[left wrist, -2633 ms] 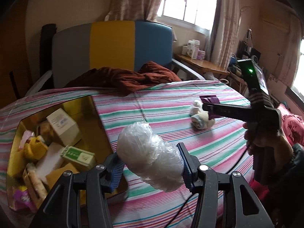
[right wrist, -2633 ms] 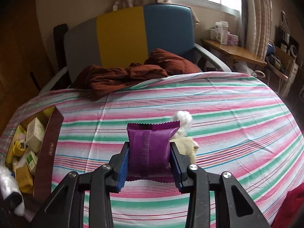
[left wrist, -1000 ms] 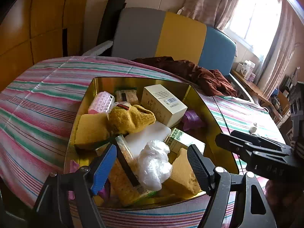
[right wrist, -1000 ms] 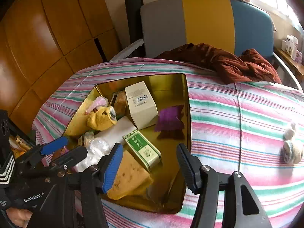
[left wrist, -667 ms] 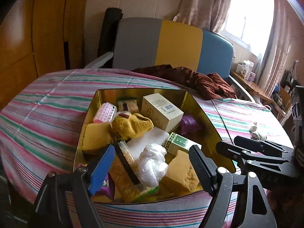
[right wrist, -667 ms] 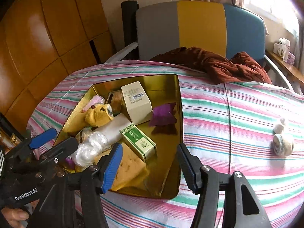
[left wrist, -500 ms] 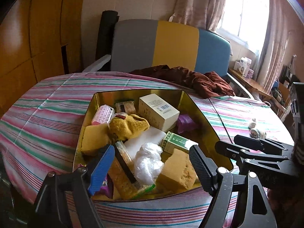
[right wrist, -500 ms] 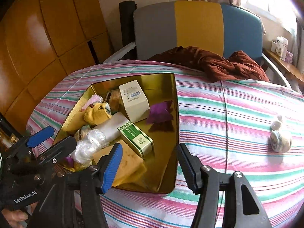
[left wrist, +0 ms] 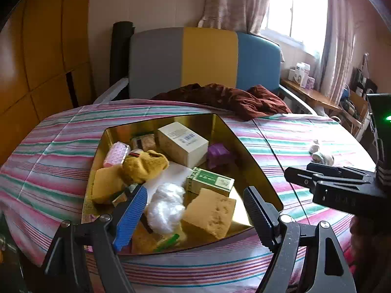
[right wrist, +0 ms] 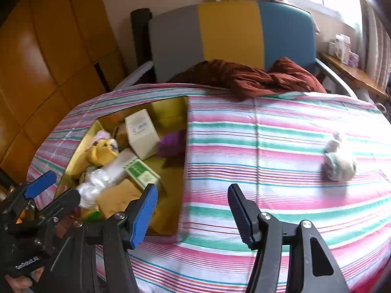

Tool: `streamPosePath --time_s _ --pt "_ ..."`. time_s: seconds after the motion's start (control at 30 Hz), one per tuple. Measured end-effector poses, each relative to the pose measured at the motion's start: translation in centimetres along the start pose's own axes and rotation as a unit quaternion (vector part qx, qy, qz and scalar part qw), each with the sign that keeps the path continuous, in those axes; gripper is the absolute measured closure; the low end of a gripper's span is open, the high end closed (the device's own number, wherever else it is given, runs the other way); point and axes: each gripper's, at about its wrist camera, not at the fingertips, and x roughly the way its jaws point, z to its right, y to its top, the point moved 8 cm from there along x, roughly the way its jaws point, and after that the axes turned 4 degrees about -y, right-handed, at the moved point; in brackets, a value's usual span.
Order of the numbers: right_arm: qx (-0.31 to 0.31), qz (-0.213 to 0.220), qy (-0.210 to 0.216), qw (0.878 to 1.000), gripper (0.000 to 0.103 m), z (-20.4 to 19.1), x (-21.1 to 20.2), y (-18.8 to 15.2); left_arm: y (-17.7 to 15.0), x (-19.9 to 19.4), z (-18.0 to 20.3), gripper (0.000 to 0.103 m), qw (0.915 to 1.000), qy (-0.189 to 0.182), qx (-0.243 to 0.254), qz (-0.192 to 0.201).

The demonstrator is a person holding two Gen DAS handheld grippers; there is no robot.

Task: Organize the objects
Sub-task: 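Move both tools back toward the beige sock roll and last cotton bundle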

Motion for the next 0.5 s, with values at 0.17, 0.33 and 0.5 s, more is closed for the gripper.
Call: streamPosePath --time_s 0.17,0.33,0.5 --pt "0.021 -0.004 -0.022 1.000 0.042 3.1 -0.2 0.0 0.1 0.2 1.6 0.021 0.9998 -0.008 0.020 -0.002" --pt "0.044 -0.012 -0.042 0.998 0.042 6.4 -0.5 0.1 0.4 0.4 3.1 0.020 0.9991 -0.017 0.039 -0.002" --pt "0.070 -0.023 -0.067 0.995 0.042 10.2 -0.7 0.4 0.7 0.7 4.8 0.020 0.9978 -0.026 0.060 -0.003"
